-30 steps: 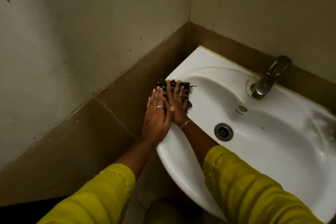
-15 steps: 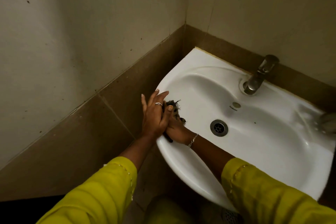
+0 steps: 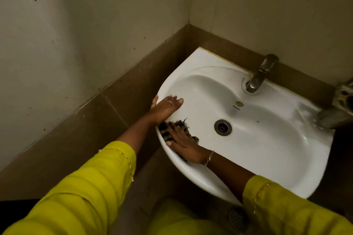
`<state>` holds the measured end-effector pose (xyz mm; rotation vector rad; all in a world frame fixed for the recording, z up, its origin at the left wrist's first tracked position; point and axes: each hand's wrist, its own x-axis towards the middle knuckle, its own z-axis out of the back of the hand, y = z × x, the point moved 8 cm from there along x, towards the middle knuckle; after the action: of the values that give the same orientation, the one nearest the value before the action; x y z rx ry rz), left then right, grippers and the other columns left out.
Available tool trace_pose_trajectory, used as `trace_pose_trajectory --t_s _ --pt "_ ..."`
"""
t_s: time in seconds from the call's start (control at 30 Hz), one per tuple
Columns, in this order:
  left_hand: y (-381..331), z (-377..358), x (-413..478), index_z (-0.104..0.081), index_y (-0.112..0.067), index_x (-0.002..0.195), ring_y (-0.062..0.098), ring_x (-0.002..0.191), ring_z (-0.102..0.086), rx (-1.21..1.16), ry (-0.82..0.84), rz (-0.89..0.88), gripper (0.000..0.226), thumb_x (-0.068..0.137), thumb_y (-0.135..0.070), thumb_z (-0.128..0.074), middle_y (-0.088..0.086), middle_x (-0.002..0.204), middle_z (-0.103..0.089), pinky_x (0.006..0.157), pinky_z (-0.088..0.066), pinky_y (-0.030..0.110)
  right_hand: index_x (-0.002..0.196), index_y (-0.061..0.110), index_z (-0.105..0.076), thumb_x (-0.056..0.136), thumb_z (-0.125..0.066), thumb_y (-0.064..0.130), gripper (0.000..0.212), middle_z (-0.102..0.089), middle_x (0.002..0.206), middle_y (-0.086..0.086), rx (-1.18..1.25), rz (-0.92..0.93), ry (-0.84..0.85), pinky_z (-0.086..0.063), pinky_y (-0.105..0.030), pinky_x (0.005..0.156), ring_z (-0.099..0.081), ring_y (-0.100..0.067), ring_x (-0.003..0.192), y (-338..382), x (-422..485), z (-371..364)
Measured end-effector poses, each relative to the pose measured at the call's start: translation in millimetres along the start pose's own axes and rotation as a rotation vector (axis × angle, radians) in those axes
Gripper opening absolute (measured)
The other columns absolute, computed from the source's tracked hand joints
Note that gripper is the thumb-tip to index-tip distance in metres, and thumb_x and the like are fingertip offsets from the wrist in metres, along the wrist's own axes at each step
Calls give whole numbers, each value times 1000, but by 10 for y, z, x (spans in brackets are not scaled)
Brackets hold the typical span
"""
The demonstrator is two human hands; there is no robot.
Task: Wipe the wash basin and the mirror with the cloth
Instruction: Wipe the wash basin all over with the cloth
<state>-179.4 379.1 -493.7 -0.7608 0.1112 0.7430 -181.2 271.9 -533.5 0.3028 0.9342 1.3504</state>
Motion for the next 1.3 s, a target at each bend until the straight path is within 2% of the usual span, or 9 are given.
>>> trace_pose_trajectory --t_s 0.33,0.43,0.53,0.6,0.73,0.9,1.03,1.2,1.3 --pt "70 -59 80 -39 -22 139 6 143 -9 154 18 33 58 95 -55 -21 0 155 -22 114 12 42 146 30 4 86 -21 55 70 9 157 1 19 -48 99 5 -51 115 12 -17 143 -218 -436 -180" --pt "74 -72 81 -38 -19 139 7 144 -7 197 33 38 61 94 -56 -22 0 156 -21 114 13 42 147 25 0 98 -32 40 60 5 157 -3 75 -71 128 4 -47 117 10 -20 144 -249 -532 -144" --pt "71 -58 78 -41 -17 138 7 144 -7 191 16 36 61 94 -56 -24 1 155 -23 113 13 43 140 9 -34 98 -40 27 46 -35 145 -12 370 -145 -199 -20 -34 113 -27 -23 137 -297 -587 123" --pt "70 -51 67 -44 -16 136 6 144 -6 213 -19 35 62 93 -57 -26 1 154 -25 113 14 43 123 7 -53 95 -40 35 41 -55 124 -15 347 -280 -380 -36 -33 100 -47 -28 119 -431 -617 246" --pt "79 -72 50 -44 -16 135 5 144 -6 269 -71 31 64 91 -60 -29 -1 154 -26 115 12 43 122 9 -51 92 -33 45 51 -53 123 -22 231 -361 -155 -38 -46 99 -48 -36 116 -453 -420 44" --pt "69 -83 24 -41 -18 137 6 144 -7 321 -143 22 69 88 -65 -30 -3 154 -27 115 12 43 148 26 -9 99 -16 46 53 -3 157 -12 45 -429 51 -6 -52 114 -6 -33 143 -344 -367 -103" --pt "60 -83 14 -40 -18 139 7 144 -9 379 -196 17 72 87 -67 -29 -3 154 -27 115 12 45 147 27 2 99 -13 44 53 6 157 -8 6 -326 100 0 -51 115 2 -28 144 -322 -517 -137" --pt "33 -89 -6 -44 -17 136 8 143 -12 426 -234 1 84 80 -75 -20 -3 152 -31 115 10 45 147 27 -1 99 -22 42 55 2 157 -4 68 -217 232 -1 -46 117 1 -23 144 -527 -765 -160" --pt "-11 -75 -50 -48 -16 132 8 142 -16 471 -310 -30 97 68 -77 -8 -3 150 -35 115 9 43 140 10 -34 96 -42 36 51 -40 143 -12 173 -253 71 -29 -33 107 -36 -28 132 -562 -774 11"
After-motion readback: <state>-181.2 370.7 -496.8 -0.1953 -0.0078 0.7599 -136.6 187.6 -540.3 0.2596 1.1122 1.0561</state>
